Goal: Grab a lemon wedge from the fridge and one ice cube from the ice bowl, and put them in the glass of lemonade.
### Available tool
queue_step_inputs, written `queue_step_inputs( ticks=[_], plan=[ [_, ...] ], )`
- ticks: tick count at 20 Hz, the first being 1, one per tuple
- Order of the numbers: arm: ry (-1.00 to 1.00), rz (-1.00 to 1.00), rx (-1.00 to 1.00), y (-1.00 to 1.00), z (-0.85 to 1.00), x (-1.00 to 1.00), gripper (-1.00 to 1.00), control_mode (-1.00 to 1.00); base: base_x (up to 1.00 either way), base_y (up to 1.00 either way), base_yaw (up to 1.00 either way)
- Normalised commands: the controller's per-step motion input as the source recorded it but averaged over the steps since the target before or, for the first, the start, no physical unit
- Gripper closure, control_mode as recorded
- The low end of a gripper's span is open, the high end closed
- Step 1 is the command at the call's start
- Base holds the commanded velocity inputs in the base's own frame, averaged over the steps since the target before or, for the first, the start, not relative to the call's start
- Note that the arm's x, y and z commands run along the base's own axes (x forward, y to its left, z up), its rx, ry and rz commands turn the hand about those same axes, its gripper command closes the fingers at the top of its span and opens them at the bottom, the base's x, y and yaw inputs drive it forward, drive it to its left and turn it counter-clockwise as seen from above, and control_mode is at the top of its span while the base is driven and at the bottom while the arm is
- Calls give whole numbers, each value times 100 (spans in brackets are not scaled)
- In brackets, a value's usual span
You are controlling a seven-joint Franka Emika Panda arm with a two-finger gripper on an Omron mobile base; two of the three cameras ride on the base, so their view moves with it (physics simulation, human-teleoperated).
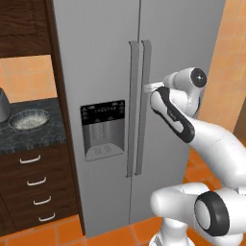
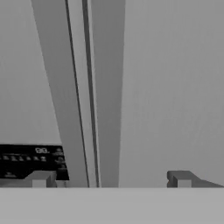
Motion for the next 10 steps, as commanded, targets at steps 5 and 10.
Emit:
queue_step_inputs(
  ticks=[5, 10],
  plan=[
    [0, 1, 0, 0, -25, 79, -100, -100, 0, 0, 0],
    [0, 4, 0, 3, -34, 80, -100, -100, 0, 0, 0]
  ],
)
